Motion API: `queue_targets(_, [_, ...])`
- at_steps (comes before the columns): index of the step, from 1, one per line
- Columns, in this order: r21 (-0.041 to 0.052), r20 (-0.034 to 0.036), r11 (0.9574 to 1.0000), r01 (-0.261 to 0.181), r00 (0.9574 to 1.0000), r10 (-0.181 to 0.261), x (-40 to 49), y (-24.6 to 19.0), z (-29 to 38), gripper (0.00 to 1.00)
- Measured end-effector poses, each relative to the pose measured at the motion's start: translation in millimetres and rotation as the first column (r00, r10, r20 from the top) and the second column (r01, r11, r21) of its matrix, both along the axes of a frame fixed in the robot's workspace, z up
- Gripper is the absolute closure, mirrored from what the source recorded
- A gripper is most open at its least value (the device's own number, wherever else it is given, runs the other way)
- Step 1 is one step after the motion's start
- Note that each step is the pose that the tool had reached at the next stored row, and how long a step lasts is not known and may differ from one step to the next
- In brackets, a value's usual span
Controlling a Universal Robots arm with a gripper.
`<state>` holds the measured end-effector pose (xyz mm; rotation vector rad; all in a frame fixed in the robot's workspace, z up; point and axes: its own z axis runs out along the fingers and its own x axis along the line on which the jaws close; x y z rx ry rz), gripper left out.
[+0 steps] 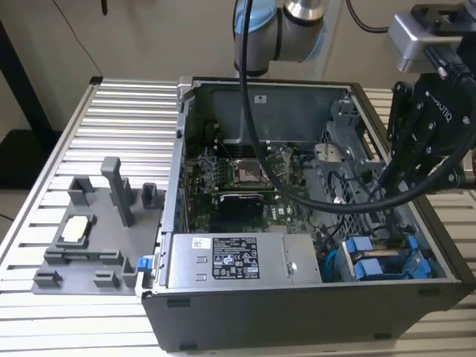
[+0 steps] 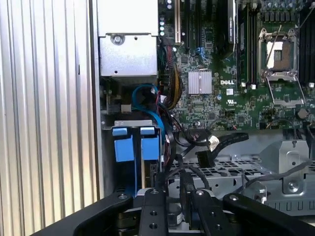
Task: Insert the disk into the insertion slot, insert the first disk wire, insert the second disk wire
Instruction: 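Insert the second disk wire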
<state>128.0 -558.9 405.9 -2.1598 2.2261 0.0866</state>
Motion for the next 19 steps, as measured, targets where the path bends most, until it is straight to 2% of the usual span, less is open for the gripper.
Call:
queue_targets(4, [0.0000, 0.0000, 1.0000, 0.000, 1.0000, 0.000, -5.1, 6.6, 1.8, 0.73])
queue_targets(12, [0.0002, 0.0001, 1.0000, 0.000, 1.0000, 0.000, -12.0, 24.3, 2.6, 0.73])
queue_targets(14, [0.0000, 0.0000, 1.0000, 0.000, 1.0000, 0.000, -13.0, 26.1, 3.3, 0.73])
queue_targets(19, [0.0002, 0.0000, 1.0000, 0.000, 1.0000, 0.000, -15.6, 26.2, 5.9, 0.73])
